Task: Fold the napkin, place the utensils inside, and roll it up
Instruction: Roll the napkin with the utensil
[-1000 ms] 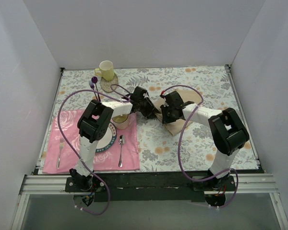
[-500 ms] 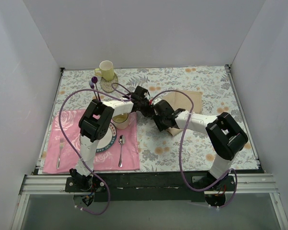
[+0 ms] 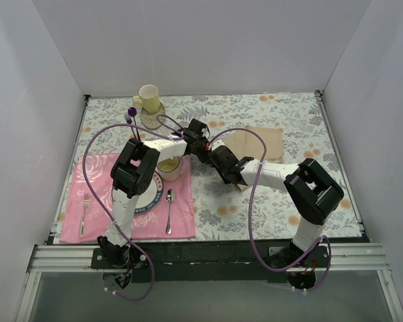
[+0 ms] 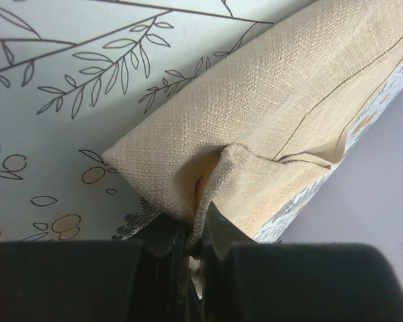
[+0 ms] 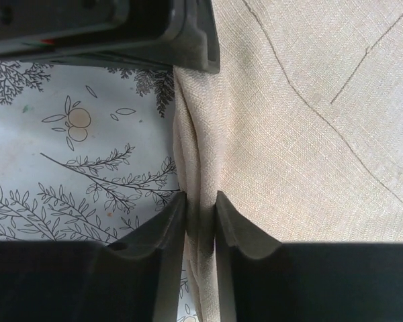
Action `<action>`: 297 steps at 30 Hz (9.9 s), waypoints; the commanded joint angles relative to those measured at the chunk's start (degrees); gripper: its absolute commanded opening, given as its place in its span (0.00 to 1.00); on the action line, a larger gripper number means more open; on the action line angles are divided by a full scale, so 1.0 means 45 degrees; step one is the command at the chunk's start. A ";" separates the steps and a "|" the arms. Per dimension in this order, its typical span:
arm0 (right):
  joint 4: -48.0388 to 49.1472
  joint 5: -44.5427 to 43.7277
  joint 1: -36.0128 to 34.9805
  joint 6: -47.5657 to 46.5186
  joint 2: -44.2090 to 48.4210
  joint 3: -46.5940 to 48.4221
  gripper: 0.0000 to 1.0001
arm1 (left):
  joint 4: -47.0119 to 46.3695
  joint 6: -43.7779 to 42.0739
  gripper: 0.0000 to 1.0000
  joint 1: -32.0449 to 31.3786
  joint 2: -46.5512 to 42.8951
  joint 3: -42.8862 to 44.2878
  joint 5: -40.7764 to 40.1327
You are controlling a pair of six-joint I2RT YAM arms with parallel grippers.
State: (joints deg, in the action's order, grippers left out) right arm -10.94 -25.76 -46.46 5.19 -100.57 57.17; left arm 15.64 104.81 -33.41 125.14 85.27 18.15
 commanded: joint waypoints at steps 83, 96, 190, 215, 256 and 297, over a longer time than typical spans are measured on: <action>-0.1280 -0.3397 -0.1962 -0.1778 -0.0852 0.1553 0.49 | -0.0018 0.0751 0.00 0.0276 -0.0680 -0.1020 0.2529; -0.0206 -0.2971 -0.1415 -0.1798 -0.1049 0.0969 0.17 | 0.0177 0.0069 0.00 0.0354 -0.0681 -0.0924 0.2568; -0.4070 1.2330 0.7181 -0.0957 -0.2867 0.4149 0.19 | -0.0565 -0.2063 0.00 -0.0486 0.1234 0.0427 -0.0030; -0.2060 0.2932 0.1652 -0.3576 -0.0382 0.2706 0.33 | -0.0389 -0.2550 0.00 -0.0271 0.1702 0.0054 0.0282; -0.3215 0.2795 0.1339 -0.1056 0.2449 -0.0008 0.64 | -0.0194 -0.2648 0.00 -0.0076 0.1878 0.0406 0.0576; -0.2140 0.9256 0.5205 -0.0470 0.0828 -0.0457 0.03 | 0.0040 -0.2765 0.00 0.0041 0.2054 0.0620 0.0478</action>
State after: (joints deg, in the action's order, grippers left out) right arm -22.24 2.68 -26.83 2.42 -96.77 58.02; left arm 8.10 95.37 -34.02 130.21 89.06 26.48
